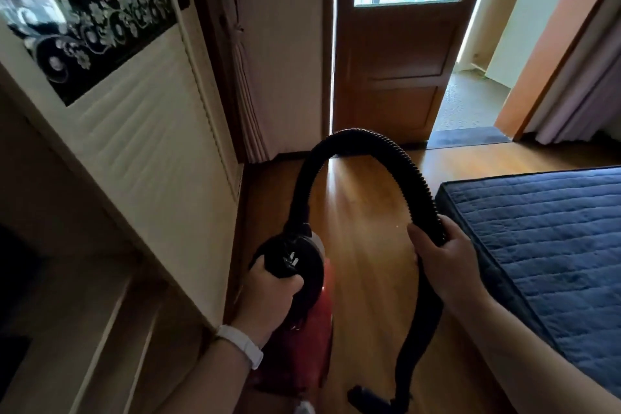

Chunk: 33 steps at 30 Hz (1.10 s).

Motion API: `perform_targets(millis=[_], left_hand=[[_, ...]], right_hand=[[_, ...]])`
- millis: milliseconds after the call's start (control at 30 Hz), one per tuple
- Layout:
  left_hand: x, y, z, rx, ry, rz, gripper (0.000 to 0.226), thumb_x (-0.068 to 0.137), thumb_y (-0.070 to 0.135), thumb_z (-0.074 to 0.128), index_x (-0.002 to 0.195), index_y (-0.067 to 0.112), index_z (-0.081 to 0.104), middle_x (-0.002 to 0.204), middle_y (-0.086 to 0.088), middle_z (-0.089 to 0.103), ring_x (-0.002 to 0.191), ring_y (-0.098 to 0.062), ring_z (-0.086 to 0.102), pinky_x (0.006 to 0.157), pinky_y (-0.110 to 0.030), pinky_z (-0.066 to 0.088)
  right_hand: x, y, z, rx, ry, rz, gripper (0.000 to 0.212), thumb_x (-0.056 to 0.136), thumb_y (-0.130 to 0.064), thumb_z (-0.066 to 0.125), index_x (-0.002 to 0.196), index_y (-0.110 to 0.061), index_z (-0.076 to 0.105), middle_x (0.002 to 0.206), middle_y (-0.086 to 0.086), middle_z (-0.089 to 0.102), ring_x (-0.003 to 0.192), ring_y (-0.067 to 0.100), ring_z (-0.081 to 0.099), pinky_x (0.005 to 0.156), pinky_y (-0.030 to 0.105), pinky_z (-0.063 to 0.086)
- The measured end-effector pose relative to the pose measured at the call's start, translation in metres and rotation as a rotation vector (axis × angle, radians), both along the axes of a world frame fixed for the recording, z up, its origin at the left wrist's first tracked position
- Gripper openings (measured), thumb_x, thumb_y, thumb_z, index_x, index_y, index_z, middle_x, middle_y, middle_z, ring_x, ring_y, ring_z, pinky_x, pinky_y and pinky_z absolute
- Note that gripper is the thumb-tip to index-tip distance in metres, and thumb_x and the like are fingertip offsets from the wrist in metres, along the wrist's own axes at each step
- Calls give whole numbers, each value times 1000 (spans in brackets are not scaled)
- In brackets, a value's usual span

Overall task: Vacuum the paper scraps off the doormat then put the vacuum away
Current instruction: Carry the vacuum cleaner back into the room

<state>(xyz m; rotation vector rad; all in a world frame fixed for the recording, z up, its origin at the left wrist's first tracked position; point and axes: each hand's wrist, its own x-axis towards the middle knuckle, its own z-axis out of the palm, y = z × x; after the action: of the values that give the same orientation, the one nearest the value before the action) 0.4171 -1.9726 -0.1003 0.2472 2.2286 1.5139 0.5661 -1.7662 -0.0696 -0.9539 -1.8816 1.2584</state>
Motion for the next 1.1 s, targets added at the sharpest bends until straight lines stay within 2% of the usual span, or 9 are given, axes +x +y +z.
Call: perform_targets(millis=[100,300,367,433,567,700,800,900,1100], left_hand=[[-57,44,3,-21,9,-53,18,67,6,66,80,16,59,70,-5,63,62,-23,59,56,-37,50],[-141,134,22,-21,78,-189,20,68,7,66,86,9,59,81,-11,66,73,-31,62,62,-43,53],[-163,162,27,-14,107,-212,21,67,9,66,86,10,59,81,-11,66,73,-32,63,64,-46,54],[-182,189,30,-14,121,-222,19,67,9,66,84,12,60,79,-10,67,71,-29,62,66,-47,55],[-213,252,27,-10,96,-246,17,70,6,66,84,15,61,81,-8,67,74,-25,63,65,-42,54],[-244,324,16,-19,53,-259,22,73,0,66,88,16,62,85,-5,68,76,-18,64,59,-29,52],[-267,386,13,-45,32,-242,22,73,0,67,87,16,63,84,-4,69,76,-16,64,58,-26,49],[-290,446,17,-55,8,-231,24,72,-1,67,89,16,63,87,-6,69,80,-20,65,61,-29,50],[-343,542,23,-59,66,-223,25,68,7,69,89,20,65,86,-2,71,82,-20,66,71,-43,58]], right_hand=[[-36,33,13,24,-23,-97,11,90,-23,70,91,-14,64,69,10,63,48,1,54,43,14,39],[-92,94,29,61,-12,-210,13,91,-30,66,85,-20,62,65,10,62,52,18,58,46,24,45],[-108,118,31,82,-17,-245,13,91,-31,65,85,-20,62,65,8,62,50,10,58,47,26,45],[-125,141,29,98,-23,-271,11,91,-30,65,86,-20,62,65,2,61,49,1,56,47,19,43],[-160,199,15,47,-7,-289,11,91,-28,65,87,-18,63,64,2,61,46,-2,54,42,11,38],[-197,274,-9,-54,49,-269,15,90,-31,66,83,-19,61,60,6,60,47,17,60,43,31,47],[-224,337,-18,-100,60,-274,15,91,-28,67,85,-15,61,62,8,59,46,11,56,41,25,43],[-249,396,-16,-143,63,-251,12,90,-30,67,85,-21,61,66,12,62,53,22,60,46,30,46],[-300,496,2,-113,57,-245,16,91,-28,67,81,-19,58,63,7,59,42,5,53,39,17,40]])
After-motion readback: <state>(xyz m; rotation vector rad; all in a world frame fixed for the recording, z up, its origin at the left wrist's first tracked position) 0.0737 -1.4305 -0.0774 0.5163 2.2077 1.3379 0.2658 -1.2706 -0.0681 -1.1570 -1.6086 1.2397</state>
